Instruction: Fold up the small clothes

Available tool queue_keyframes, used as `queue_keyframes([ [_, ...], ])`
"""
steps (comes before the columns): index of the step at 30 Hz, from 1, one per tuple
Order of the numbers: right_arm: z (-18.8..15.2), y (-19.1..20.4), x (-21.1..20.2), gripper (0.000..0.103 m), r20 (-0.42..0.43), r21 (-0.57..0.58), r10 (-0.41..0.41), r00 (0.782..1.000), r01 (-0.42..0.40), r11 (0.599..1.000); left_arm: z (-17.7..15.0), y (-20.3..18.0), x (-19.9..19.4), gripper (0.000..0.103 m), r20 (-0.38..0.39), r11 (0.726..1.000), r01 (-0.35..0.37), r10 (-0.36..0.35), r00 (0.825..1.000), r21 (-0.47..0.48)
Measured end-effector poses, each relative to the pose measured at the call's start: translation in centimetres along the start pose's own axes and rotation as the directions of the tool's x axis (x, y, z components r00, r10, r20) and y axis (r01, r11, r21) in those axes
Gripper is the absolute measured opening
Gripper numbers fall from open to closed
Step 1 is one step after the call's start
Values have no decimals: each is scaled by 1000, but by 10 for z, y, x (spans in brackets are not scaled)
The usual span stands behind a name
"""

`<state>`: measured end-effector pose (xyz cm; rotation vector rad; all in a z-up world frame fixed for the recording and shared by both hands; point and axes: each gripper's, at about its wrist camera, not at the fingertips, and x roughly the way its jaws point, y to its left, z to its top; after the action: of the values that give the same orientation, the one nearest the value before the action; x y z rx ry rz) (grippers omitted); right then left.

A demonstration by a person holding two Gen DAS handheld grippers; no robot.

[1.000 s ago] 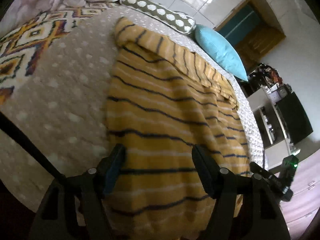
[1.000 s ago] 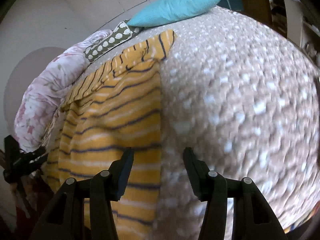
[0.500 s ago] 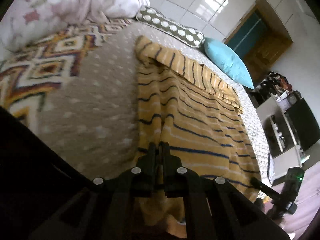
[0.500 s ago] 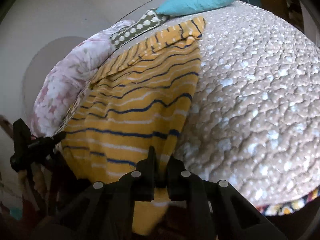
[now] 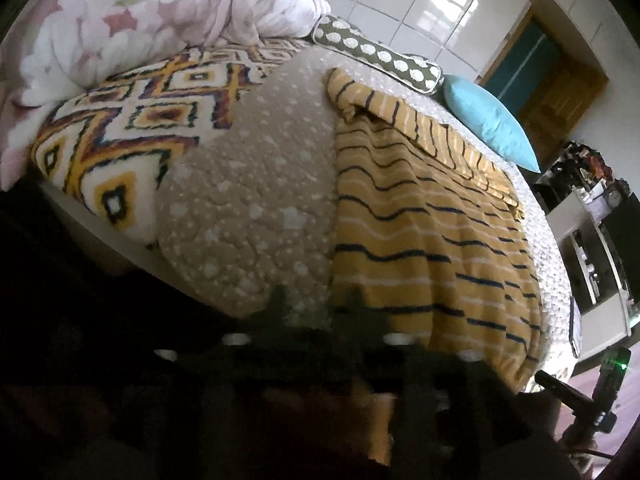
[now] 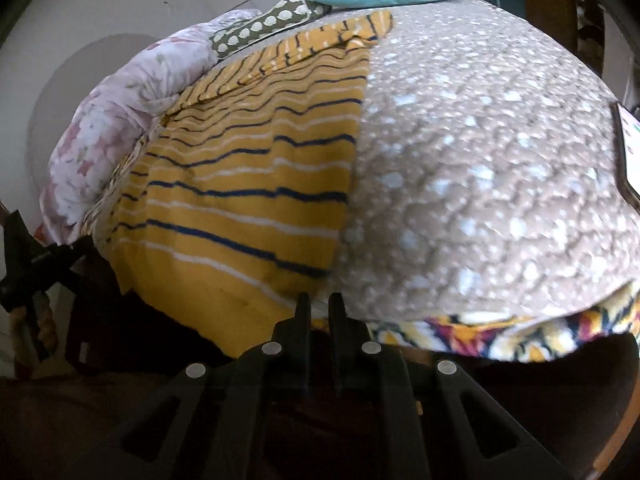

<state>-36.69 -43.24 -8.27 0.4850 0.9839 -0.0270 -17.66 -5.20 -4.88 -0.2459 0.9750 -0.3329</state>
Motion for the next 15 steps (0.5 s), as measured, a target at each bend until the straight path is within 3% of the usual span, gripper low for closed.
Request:
queue_keyframes([
  [2,2,-5,0,26,4,33,22,1000,-22,999,-1,-5,6,63,-4,999,41,-41,999,-9],
  [4,5,-11,1,46,11,64,56,998,-56,996,-3,-11,18,72,-37,997,77,-77,996,-1],
  [7,9,-11,9,55,-7,78,104,995,-103,992,-11,-20,42,72,-110,992,125,-123,986,9],
  [11,11,3,28,60,-54,52,120,991,-117,992,-22,-29,63,71,-187,983,185,-181,966,9],
  [12,10,7,32,61,-60,40,119,991,-117,992,-24,-31,67,64,-203,983,183,-176,963,14],
  [13,11,10,35,61,-63,32,122,990,-121,992,-25,-30,68,41,-208,988,152,-145,967,19],
  [14,11,13,37,61,-67,24,136,988,-135,991,-24,-27,68,28,-208,992,127,-121,971,13],
  [15,11,16,38,56,-71,16,147,987,-146,989,-26,-23,66,22,-201,991,135,-135,970,-13],
])
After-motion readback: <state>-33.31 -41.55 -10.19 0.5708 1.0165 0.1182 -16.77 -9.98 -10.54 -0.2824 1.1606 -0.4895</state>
